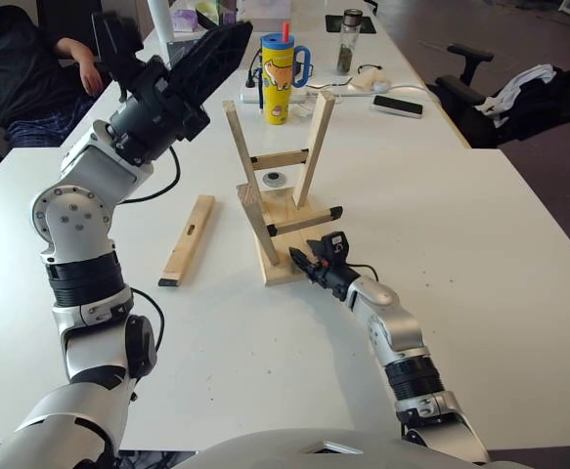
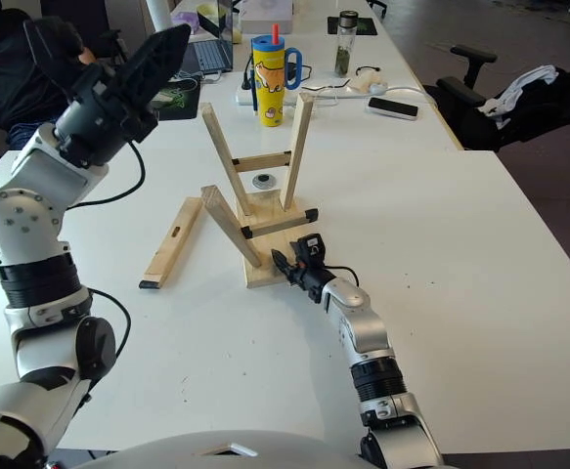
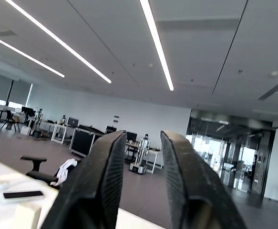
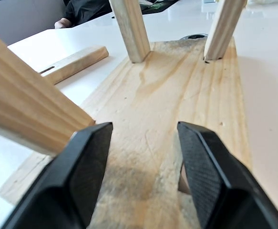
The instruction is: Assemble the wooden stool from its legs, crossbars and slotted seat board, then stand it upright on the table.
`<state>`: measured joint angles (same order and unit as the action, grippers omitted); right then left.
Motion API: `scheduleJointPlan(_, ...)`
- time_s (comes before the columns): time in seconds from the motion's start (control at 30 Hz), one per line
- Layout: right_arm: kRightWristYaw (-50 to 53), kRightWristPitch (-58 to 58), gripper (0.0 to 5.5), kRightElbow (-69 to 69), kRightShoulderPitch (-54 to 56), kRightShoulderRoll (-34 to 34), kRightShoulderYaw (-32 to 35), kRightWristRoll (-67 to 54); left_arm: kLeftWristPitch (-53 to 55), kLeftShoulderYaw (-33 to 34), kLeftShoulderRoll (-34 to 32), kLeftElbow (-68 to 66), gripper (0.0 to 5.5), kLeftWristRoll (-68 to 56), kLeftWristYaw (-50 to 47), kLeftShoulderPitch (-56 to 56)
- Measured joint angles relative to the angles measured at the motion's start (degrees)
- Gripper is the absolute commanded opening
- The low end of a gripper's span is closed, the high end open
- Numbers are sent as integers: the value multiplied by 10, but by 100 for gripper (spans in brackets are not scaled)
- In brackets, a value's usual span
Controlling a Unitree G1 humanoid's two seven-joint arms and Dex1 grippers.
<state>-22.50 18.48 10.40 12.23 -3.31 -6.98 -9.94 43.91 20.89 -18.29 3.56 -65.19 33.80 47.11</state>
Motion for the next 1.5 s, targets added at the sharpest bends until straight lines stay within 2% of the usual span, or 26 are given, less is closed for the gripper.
scheduleJointPlan(0.07, 0, -1, 253, 4, 3, 1, 0, 0, 6, 11, -3, 0, 60, -23, -16, 21)
scheduleJointPlan(0.1, 1, -2, 253, 6, 3, 1, 0, 0, 12, -4, -10, 2, 40, -13, -13, 16)
scheduleJointPlan(0.17, 4, -6, 253, 9, 5, 3, 0, 1, 21, -71, -31, 15, 8, 40, 9, -30)
scheduleJointPlan(0.23, 5, -10, 253, 10, 8, 6, -1, 1, 23, -161, -45, 21, 4, 107, 37, -105)
scheduleJointPlan(0.33, 9, -12, 253, 19, 13, 9, -1, 4, -51, -220, -78, 51, 4, 168, 73, -138)
scheduleJointPlan(0.43, 15, -12, 253, 33, 19, 12, -1, 5, -98, -236, -75, 43, 4, 210, 72, -140)
scheduleJointPlan(0.57, 15, -12, 253, 32, 17, 10, -2, 5, -122, -195, -48, -44, 4, 238, 25, -119)
scheduleJointPlan(0.7, 17, -13, 253, 13, 3, 9, 0, 5, -140, -152, -22, -71, 53, 234, 1, -91)
scheduleJointPlan(0.87, 15, -14, 253, -23, -24, 2, 0, 4, -195, -83, -27, -120, 118, 255, -34, -62)
scheduleJointPlan(1.07, 3, -3, 253, -81, -62, -26, 0, 3, -226, -67, -22, -144, 205, 294, -47, -135)
scheduleJointPlan(1.23, 4, 13, 253, -109, -78, -24, 2, -7, -248, -58, -15, -171, 277, 317, -56, -166)
scheduleJointPlan(1.4, 2, 37, 253, -140, -88, -10, 31, -63, -261, -50, 1, -175, 353, 318, -61, -172)
scheduleJointPlan(1.5, -2, 36, 253, -160, -90, -21, 35, -66, -267, -50, 8, -168, 369, 322, -65, -176)
